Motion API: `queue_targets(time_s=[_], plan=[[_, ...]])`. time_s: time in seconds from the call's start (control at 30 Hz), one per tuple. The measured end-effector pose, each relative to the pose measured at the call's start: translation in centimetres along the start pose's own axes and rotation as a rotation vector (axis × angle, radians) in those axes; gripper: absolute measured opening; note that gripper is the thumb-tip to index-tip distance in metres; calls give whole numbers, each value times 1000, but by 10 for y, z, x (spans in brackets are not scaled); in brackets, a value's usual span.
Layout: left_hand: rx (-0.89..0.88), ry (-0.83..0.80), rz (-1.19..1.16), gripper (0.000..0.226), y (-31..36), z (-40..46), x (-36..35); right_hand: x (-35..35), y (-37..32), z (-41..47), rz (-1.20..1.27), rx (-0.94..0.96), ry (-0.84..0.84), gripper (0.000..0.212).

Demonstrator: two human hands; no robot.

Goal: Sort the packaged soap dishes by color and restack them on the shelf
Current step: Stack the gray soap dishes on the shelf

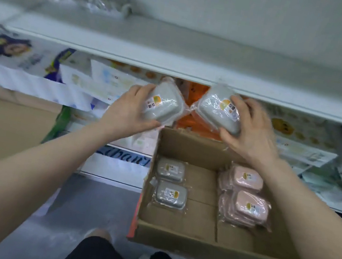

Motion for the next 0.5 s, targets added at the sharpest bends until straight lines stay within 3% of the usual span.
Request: queue_targets(time_s=[0.23, 0.5], plan=[[7, 176, 145, 94, -75, 29, 97, -26, -82, 101, 123, 145, 76, 77], [53, 235, 284, 91, -181, 98, 168, -76, -166, 205, 182, 201, 82, 75]])
Point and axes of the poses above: each hand's wrist, its own z-axis towards the middle knuckle, its own x-axis out of the back of the hand, y = z × x, the point moved 6 cm from there along z, towards the middle knuckle, and after that the axes turned 14 degrees about y, right-handed, at the moved point
